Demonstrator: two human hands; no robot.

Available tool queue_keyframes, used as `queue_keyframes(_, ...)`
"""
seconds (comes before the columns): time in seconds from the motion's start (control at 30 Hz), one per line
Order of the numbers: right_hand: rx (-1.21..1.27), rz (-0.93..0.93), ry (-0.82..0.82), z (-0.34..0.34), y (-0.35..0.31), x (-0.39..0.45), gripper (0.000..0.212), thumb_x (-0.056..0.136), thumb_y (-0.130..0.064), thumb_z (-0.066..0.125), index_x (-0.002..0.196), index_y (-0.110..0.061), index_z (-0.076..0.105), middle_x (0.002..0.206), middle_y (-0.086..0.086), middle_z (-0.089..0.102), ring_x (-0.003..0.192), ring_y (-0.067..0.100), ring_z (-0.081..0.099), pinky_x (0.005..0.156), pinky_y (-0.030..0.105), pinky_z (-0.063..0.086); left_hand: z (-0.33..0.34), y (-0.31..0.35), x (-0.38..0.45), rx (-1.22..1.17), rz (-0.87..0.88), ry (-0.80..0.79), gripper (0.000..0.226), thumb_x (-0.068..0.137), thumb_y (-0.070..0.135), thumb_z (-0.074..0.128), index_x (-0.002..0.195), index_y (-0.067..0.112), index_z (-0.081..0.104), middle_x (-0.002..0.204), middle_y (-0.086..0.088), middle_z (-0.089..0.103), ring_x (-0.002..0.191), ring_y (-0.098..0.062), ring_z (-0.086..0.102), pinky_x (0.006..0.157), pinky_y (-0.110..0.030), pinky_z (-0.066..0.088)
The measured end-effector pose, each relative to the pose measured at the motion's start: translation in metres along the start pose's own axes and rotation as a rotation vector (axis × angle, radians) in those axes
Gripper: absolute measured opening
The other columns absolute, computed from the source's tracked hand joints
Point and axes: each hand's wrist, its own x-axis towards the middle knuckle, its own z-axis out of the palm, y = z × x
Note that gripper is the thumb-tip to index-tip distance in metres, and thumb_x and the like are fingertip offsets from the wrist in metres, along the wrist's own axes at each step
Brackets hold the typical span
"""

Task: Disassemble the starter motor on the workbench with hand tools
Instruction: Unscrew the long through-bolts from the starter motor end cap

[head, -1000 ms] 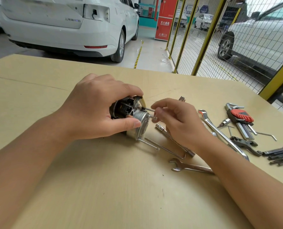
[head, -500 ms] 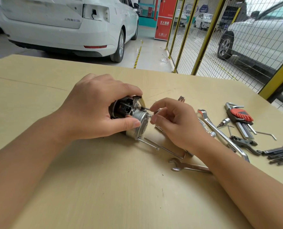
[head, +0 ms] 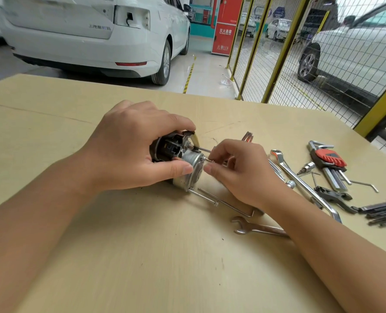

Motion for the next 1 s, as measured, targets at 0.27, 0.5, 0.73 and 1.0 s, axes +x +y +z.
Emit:
queue_keyframes(0.27,-0.033,0.047,-0.112,0.0000,0.0009,0.0014,0.026,0.100,-0.033,0.056,0.078,-0.024,0.067,0.068,-0.011,0.067,0.063,0.001,0.057,0.063,0.028,0.041,0.0001,0.0000,0.0000,0.001,-0.001,0.002,0.059,0.079,0.065,0.066,0.122,0.026,0.071,0.103,0.011,0.074,0.092,-0.025,0.067,0.081,-0.046,0.047)
queue_keyframes(0.5,0.008,-0.014,-0.018,-0.0032,0.0007,0.0007,0.012,0.087,-0.032,0.076,0.079,-0.027,0.068,0.067,-0.015,0.065,0.062,-0.004,0.056,0.059,0.010,0.037,0.0002,0.0005,0.0002,0.005,0.001,0.003,0.058,0.079,0.065,0.067,0.122,0.027,0.071,0.101,0.012,0.073,0.091,-0.025,0.066,0.081,-0.044,0.045)
queue_keyframes(0.73,-0.087,-0.019,-0.071,-0.0001,0.0063,0.0017,0.026,0.094,-0.037,0.064,0.071,-0.027,0.058,0.062,-0.011,0.061,0.058,0.000,0.052,0.057,0.022,0.039,0.0000,0.0004,0.0002,0.003,0.003,-0.001,0.058,0.079,0.066,0.066,0.122,0.027,0.071,0.101,0.012,0.073,0.091,-0.025,0.066,0.080,-0.045,0.045)
queue_keyframes(1.0,-0.006,0.001,-0.156,-0.0026,0.0069,0.0014,0.034,0.095,-0.049,0.051,0.075,-0.024,0.062,0.060,-0.012,0.056,0.057,0.004,0.048,0.058,0.030,0.040,-0.0001,0.0005,0.0005,0.000,0.001,-0.002,0.057,0.079,0.065,0.067,0.122,0.027,0.071,0.100,0.013,0.072,0.090,-0.024,0.066,0.080,-0.045,0.045)
